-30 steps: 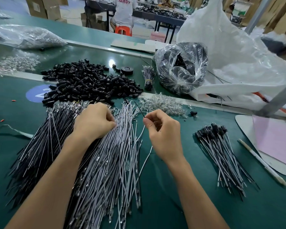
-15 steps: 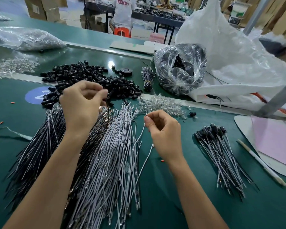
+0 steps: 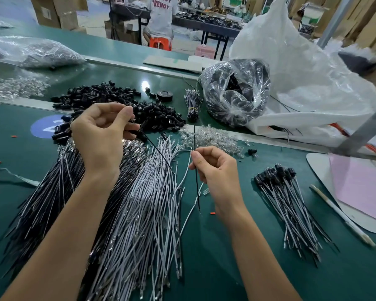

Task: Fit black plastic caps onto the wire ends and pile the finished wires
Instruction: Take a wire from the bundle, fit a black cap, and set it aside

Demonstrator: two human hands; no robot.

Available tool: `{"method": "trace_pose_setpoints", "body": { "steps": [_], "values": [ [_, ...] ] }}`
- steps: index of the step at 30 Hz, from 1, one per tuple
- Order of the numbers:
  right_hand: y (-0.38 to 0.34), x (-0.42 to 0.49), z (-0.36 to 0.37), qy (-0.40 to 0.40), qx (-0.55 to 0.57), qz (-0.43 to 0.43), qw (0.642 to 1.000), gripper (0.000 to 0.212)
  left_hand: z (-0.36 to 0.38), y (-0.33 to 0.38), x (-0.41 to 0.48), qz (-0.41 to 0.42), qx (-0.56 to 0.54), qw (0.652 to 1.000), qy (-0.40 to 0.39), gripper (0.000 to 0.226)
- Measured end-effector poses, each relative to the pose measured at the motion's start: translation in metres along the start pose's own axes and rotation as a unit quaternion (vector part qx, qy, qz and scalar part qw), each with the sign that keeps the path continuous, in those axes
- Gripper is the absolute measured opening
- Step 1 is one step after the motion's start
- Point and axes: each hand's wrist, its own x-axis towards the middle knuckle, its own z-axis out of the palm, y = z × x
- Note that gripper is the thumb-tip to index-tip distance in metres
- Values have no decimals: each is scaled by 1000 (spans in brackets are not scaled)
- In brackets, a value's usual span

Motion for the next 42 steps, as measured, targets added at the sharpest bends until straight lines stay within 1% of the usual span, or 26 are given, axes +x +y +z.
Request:
{"method": "trace_pose_setpoints", "body": {
  "steps": [3, 5, 6, 8, 11, 13, 16, 18, 20, 21, 23, 24, 25, 26, 28, 30, 31, 32, 33, 35, 36, 37, 38, 39, 40, 42],
  "values": [
    [1, 0, 1, 1, -6, 4, 1000, 9, -4, 8, 3, 11, 2, 999, 33, 9],
    [1, 0, 0, 5, -9, 7, 1000, 8, -13, 20, 13, 42, 31, 997, 64, 7],
    [2, 0, 0, 7, -9, 9, 1000, 8, -18, 27, 19, 55, 54, 995, 65, 7],
    [2, 1, 0, 8, -10, 14, 1000, 8, -28, 40, 32, 71, 123, 989, 38, 10],
    [3, 1, 1, 2, -14, 18, 1000, 7, -33, 44, 46, 72, 247, 965, -47, 17],
    [3, 1, 2, -1, -20, 17, 1000, 8, -24, 36, 46, 66, 341, 931, -114, 17],
    [4, 1, 2, -3, -32, 16, 999, 9, -8, 15, 40, 58, 495, 847, -183, 5],
    [4, 0, 1, -4, -42, 16, 999, 8, -1, 5, 31, 61, 549, 812, -189, 6],
    [5, 1, 1, -1, -49, 13, 999, 8, 4, -2, 20, 101, 581, 787, -180, 8],
    [6, 1, 1, 0, -53, 11, 999, 8, 6, -5, 15, 117, 600, 767, -195, 9],
    [6, 2, 1, 0, -60, 4, 998, 9, 10, -9, 5, 118, 651, 705, -253, 14],
    [6, 2, 1, -1, -64, 0, 998, 9, 12, -11, 1, 113, 678, 673, -274, 18],
    [6, 2, 2, -2, -69, -2, 998, 10, 14, -12, -1, 108, 698, 649, -284, 21],
    [6, 1, 2, -3, -74, -5, 997, 9, 15, -13, -2, 104, 709, 635, -288, 23],
    [6, 1, 2, -1, -83, -11, 996, 9, 16, -13, -2, 103, 715, 628, -291, 19],
    [6, 0, 2, 2, -87, -13, 996, 9, 17, -12, -3, 101, 704, 641, -289, 15],
    [6, 0, 2, 3, -86, -14, 996, 9, 17, -11, -3, 103, 688, 662, -279, 13],
    [6, 1, 2, 5, -84, -16, 996, 9, 16, -10, -3, 106, 658, 699, -258, 11],
    [5, 1, 2, 7, -82, -19, 996, 9, 15, -7, -3, 109, 613, 749, -227, 10],
    [4, 0, 2, 13, -75, -31, 997, 9, 14, 2, -3, 103, 488, 849, -172, 6],
    [4, 0, 3, 20, -69, -42, 997, 9, 15, 8, -2, 95, 416, 890, -162, 4],
    [3, -1, 4, 29, -62, -57, 996, 10, 17, 13, -2, 88, 343, 921, -162, 2],
    [3, -2, 4, 40, -58, -75, 995, 11, 19, 19, -4, 81, 274, 944, -164, 4],
    [2, -3, 5, 50, -55, -96, 993, 12, 23, 23, -5, 76, 215, 960, -163, 7],
    [1, -4, 5, 60, -53, -116, 990, 12, 26, 26, -7, 74, 171, 969, -161, 6],
    [-1, -5, 6, 76, -43, -145, 986, 12, 34, 29, -11, 77, 117, 978, -154, 1]
  ]
}}
